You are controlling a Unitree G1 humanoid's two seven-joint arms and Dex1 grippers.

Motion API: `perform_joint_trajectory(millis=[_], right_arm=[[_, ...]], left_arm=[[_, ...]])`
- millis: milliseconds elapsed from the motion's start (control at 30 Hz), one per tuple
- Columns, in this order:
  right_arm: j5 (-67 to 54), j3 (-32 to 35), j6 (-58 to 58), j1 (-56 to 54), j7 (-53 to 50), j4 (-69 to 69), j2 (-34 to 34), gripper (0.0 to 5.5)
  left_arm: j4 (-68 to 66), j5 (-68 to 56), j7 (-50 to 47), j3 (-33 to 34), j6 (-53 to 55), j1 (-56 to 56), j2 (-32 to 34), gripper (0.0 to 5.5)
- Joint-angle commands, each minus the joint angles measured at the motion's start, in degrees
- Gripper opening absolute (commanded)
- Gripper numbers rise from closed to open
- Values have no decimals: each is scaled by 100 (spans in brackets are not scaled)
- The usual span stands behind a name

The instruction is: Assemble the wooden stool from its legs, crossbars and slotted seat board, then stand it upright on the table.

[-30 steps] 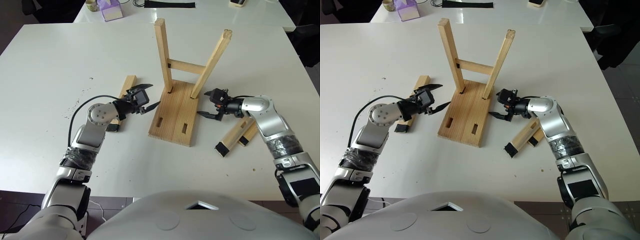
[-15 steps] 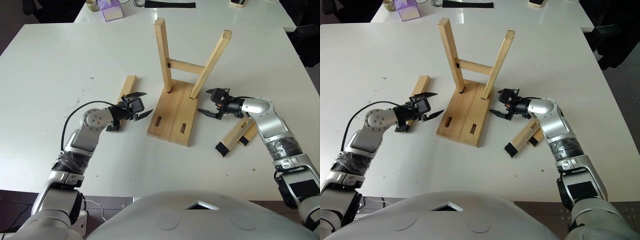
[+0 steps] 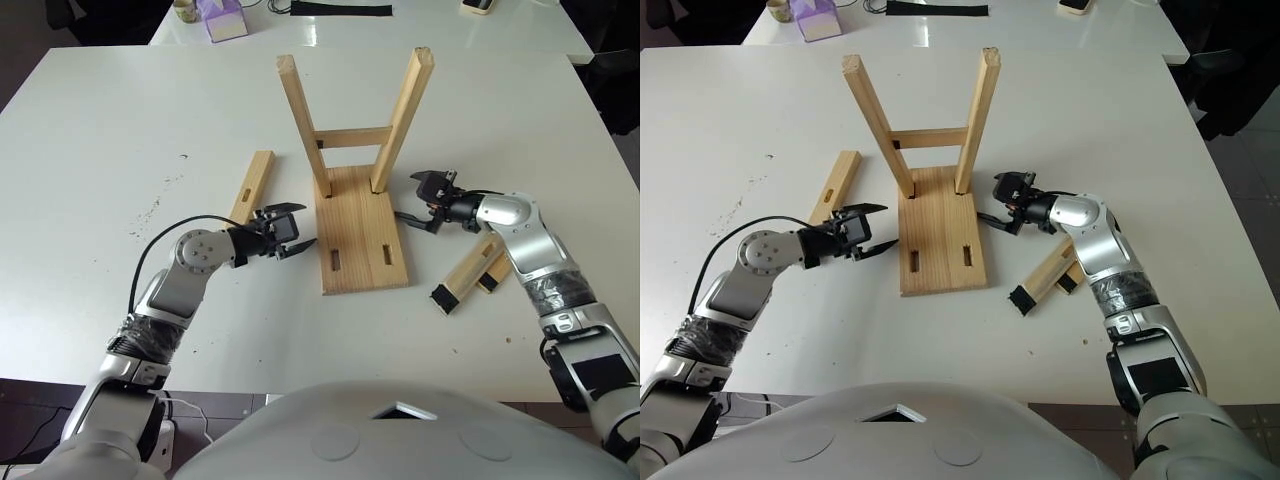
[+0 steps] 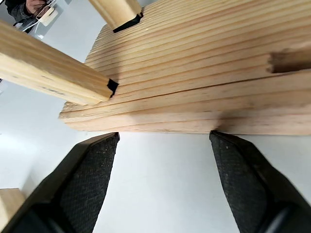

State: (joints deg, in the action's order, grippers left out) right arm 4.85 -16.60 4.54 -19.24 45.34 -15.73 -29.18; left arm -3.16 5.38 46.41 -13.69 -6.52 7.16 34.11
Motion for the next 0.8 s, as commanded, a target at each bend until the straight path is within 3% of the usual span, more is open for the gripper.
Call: perform_joint_trajectory(millis=[33, 200, 500, 800], right_arm=[[39, -94, 166, 152, 123, 226, -7, 443], [22, 123, 240, 259, 124, 519, -289, 443], [-327, 1279, 1043, 1391, -207, 2240, -831, 443], [-665, 2089, 1978, 2087, -1325, 3305, -179, 443]], left_arm=[[12, -13, 37, 36, 26, 12, 77, 344], [392, -152, 43, 89, 191, -275, 73, 344], [1413, -467, -855, 1110, 1223, -713, -57, 344], [1799, -53, -1363, 1326, 1494, -1390, 62, 344]])
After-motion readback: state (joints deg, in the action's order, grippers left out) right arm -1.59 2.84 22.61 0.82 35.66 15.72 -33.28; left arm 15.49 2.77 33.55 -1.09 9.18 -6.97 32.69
